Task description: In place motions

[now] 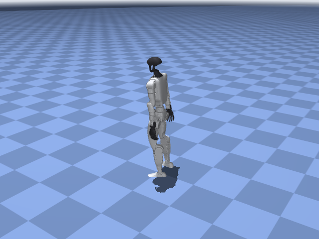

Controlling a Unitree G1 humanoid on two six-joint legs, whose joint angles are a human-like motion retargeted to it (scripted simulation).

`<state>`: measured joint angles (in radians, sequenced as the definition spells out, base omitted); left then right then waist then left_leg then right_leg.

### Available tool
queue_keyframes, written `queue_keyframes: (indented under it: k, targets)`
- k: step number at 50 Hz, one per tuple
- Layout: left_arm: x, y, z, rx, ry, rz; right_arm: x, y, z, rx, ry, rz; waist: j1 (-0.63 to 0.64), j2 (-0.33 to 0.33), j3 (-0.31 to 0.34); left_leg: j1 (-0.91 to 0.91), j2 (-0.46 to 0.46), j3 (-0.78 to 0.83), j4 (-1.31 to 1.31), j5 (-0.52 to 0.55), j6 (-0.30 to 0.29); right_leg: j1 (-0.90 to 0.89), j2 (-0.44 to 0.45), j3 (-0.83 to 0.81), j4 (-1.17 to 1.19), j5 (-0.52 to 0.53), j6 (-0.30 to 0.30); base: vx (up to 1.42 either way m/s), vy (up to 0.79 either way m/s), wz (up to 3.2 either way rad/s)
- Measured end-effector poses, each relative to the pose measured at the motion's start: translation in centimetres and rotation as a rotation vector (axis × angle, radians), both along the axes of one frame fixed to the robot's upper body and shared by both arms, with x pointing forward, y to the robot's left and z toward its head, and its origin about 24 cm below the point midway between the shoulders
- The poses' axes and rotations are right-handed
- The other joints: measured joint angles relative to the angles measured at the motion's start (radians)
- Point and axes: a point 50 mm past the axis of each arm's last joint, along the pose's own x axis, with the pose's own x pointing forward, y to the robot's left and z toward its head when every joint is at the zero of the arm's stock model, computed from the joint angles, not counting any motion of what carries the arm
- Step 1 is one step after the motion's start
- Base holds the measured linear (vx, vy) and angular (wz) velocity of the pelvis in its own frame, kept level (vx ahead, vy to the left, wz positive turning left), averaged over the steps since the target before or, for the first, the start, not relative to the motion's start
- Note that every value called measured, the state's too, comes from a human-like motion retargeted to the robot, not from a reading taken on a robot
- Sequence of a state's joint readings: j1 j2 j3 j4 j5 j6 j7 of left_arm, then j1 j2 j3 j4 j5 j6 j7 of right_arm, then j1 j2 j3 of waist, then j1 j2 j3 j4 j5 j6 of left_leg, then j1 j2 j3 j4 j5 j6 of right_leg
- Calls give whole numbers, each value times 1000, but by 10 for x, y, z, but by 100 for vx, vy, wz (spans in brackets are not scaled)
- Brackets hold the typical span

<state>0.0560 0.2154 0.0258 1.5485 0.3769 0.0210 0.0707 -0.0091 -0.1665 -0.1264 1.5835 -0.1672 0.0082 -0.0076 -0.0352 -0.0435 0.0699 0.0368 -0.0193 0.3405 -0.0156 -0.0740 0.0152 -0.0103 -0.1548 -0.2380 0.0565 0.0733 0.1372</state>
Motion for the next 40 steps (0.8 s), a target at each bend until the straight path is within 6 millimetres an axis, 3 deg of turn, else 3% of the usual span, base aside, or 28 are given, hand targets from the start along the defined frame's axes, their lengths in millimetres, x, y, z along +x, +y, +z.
queue_keyframes:
  k: [5,10,15,20,31,40]
  targets:
    - [-3,-7,-2,-32,3,41,-20,3,1,64,86,7,50,-11,-28,3,-2,-10,14,-12,-10,25,-2,32,-31,10,16,11,-11,12]
    - [-6,-25,-6,-91,-29,89,-20,-1,1,51,75,39,6,11,-55,-21,12,-37,17,-5,-22,35,18,-1,-31,-4,-9,4,-5,52]
    - [-2,-35,-8,-117,-44,13,-22,-2,1,42,70,-4,-6,33,-72,-32,19,-63,11,6,-34,48,31,-27,-31,-15,-24,0,5,48]
    - [-3,-38,-8,-119,-46,-46,-29,0,2,57,87,-47,22,38,-92,-48,17,-91,22,6,-40,56,31,-50,-36,-20,-32,1,15,30]
    - [-8,-44,-8,-90,-41,54,-28,0,1,62,69,-18,76,55,-84,-69,7,-150,19,29,-53,85,28,-111,-40,-38,-40,-9,15,37]
    - [-11,-40,-7,-61,-27,36,-21,-2,1,65,41,4,128,53,-63,-75,-3,-184,19,44,-60,117,21,-160,-42,-52,-39,-7,6,34]
